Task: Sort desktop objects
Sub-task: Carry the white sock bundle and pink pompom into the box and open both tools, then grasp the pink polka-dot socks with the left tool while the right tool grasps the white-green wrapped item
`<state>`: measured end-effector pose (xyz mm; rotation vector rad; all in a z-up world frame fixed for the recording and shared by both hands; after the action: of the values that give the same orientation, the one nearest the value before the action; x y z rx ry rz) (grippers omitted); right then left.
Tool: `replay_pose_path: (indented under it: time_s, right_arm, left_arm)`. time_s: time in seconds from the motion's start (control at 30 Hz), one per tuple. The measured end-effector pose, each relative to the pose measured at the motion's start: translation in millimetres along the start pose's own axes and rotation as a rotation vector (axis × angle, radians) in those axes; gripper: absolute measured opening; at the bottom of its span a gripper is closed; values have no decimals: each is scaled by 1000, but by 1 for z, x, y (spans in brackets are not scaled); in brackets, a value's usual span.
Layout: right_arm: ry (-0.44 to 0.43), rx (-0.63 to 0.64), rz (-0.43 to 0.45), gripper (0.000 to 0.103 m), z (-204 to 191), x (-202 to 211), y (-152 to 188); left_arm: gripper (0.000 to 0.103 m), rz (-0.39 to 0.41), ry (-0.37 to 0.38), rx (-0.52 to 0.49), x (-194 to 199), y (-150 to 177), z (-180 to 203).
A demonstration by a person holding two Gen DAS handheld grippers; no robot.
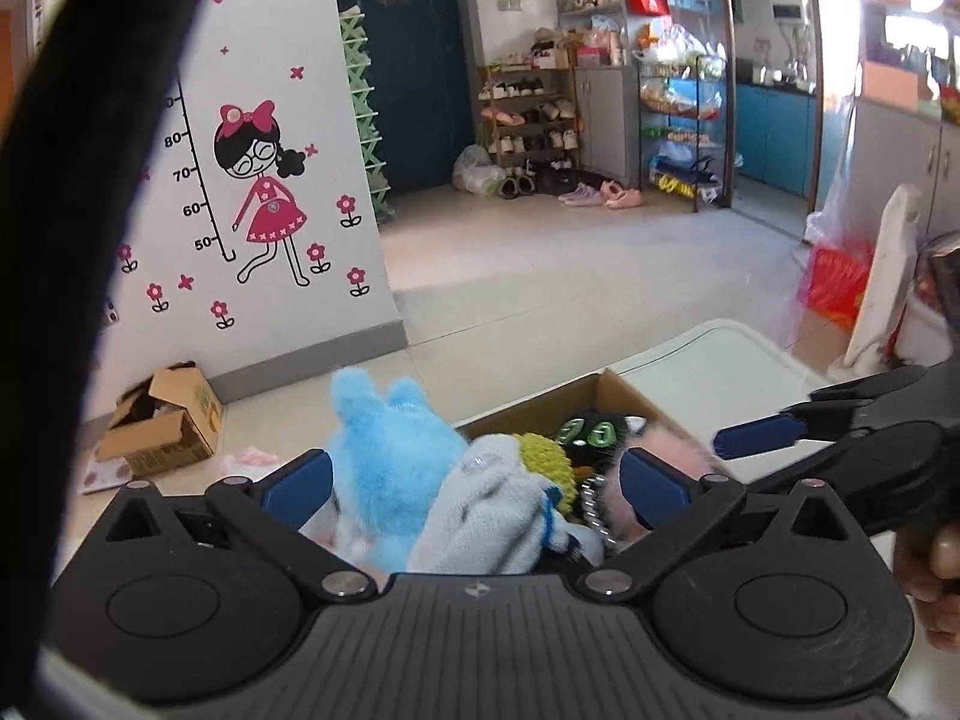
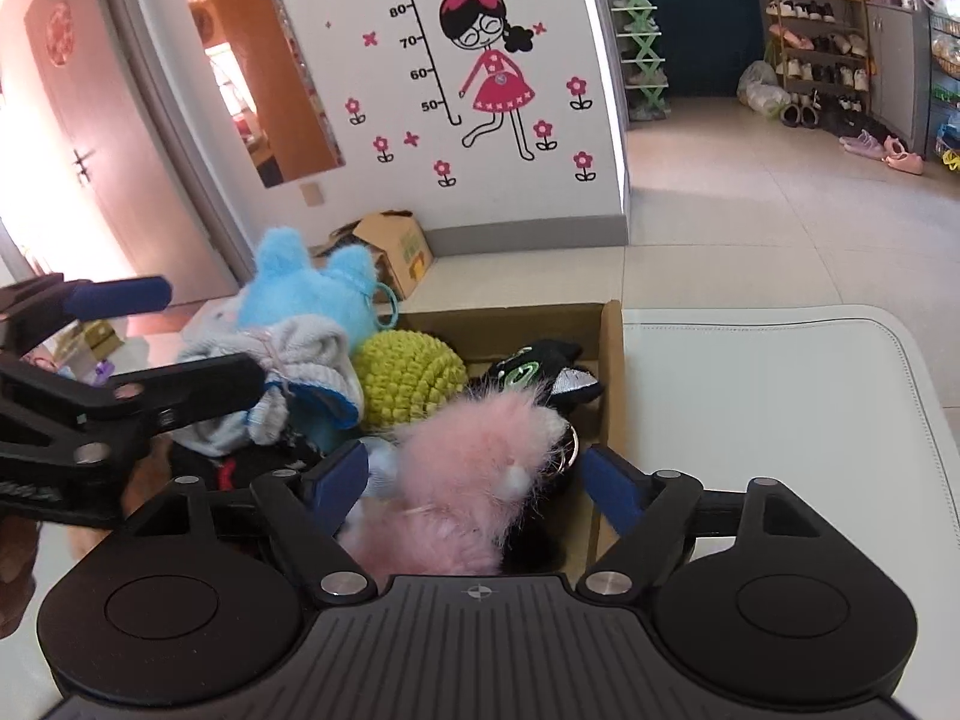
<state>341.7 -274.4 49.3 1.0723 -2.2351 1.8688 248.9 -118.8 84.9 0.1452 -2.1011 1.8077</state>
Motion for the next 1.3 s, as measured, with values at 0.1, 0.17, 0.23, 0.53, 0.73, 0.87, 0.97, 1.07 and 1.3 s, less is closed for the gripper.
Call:
replay_pose_path:
  time_s: [0.1,0.17,0.23,0.53,0.73,0.87,0.97,1.07,1.3]
  right_arm:
    - [-3,19,9,85,-7,9,-3]
    - [-3,36,9,85,-9,14,-2]
    - [-2,47,8,86,-11,20,-2]
    - [-13,102,19,87,-18,89,14]
    - [-112,199,-13,87,-52,152,53]
    - [-208,283,-94,87,-85,182,94]
    - [-249,327,-136,85,-105,190,115]
    - [-254,316,-167,80,-113,186,126]
    - [-270,294,-222,78,-118,179,146]
  left_arm:
    - [102,11,10,15,21,-2,1]
    - [102,24,28,56,41,-2,-2]
    - [102,26,40,107,52,-2,-6]
    - [102,16,118,195,128,33,-22]
    - [102,-28,255,-77,174,62,13]
    - [102,-106,432,-277,194,83,48]
    - [102,-159,498,-412,192,99,73]
    - [101,-243,567,-467,179,111,89]
    - [101,-343,606,-511,139,129,104]
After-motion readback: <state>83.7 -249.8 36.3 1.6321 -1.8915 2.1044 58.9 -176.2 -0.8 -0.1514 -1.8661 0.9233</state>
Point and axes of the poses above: each gripper's, at about its wrist camera, not at the fingertips, and x roughly against the way its jaws point, z to its right, y to its underside, the point moved 6 cm from there along -x, roughly the way its jaws point, and after that the axes turned 15 degrees about z, right-handed, at the moved point
